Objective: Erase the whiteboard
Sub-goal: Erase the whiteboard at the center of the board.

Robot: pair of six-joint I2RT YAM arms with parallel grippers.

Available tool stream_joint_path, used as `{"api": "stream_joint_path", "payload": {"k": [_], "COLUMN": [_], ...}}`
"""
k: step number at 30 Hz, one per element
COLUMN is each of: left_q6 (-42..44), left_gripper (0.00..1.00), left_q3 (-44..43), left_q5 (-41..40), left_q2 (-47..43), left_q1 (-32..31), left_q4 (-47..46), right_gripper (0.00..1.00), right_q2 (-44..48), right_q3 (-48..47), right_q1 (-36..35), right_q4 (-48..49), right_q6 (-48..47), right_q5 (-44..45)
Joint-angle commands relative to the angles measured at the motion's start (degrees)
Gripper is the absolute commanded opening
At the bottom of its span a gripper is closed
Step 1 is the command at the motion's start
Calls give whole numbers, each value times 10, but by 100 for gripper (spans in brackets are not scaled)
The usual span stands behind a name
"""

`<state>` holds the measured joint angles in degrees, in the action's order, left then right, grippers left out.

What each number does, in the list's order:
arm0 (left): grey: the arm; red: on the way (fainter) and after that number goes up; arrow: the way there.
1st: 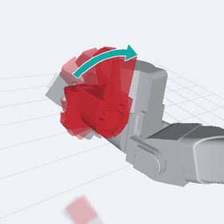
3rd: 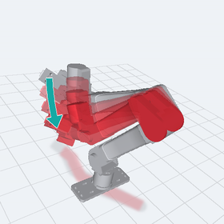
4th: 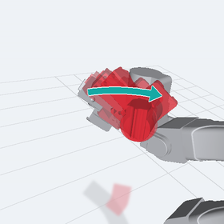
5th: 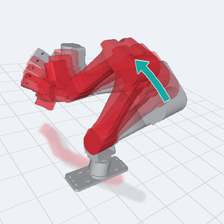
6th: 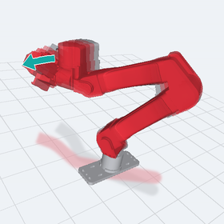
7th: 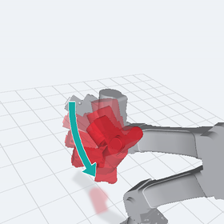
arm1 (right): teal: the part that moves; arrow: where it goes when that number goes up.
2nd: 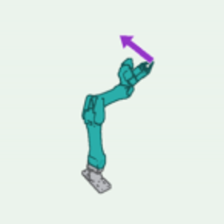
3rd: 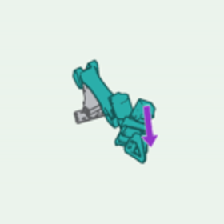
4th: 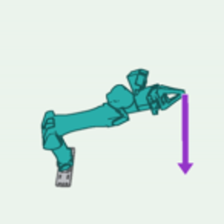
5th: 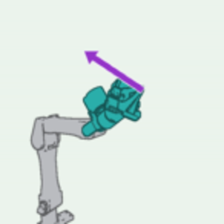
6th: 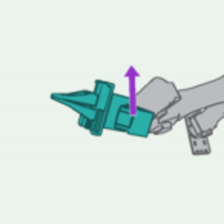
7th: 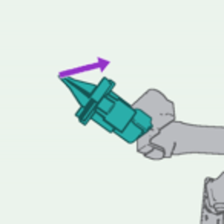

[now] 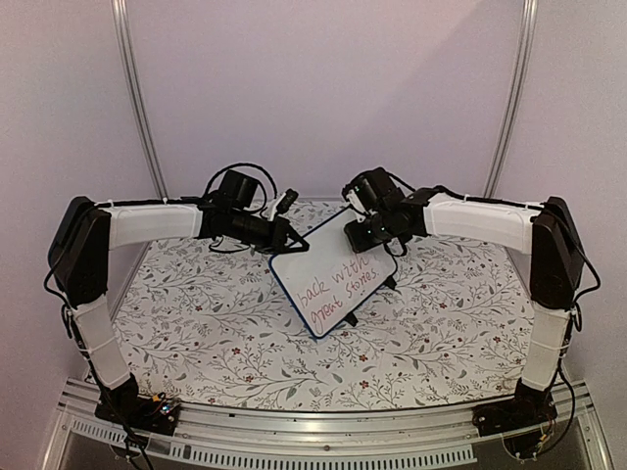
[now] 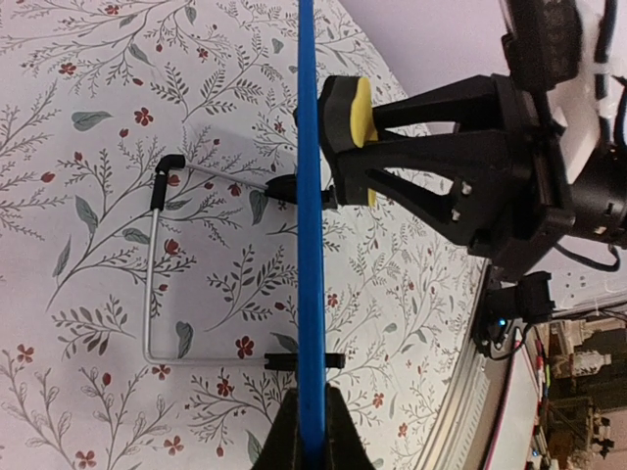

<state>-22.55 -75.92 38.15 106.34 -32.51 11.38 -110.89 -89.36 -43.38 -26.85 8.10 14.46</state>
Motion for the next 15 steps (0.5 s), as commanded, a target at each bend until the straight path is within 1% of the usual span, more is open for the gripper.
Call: {"api": "stream_joint_path", "payload": {"k": [1, 6, 15], "left_q6": [39, 39, 38], "left_gripper": [0, 0, 0], "left_q3": [-1, -2, -2], "left_q5": [-2, -2, -1], "left_q2": [-1, -2, -1], "left_q1": [-14, -14, -16], "left_q4": [22, 23, 23], "right_gripper": [18, 18, 17], "right_q2": [-19, -13, 39], "right_q3": [-20, 7, 117], "right_q1": [4, 4, 4], "right_q4": [13, 9, 14], "right_q6": [-10, -2, 25], "right_q5": [3, 4, -3]}}
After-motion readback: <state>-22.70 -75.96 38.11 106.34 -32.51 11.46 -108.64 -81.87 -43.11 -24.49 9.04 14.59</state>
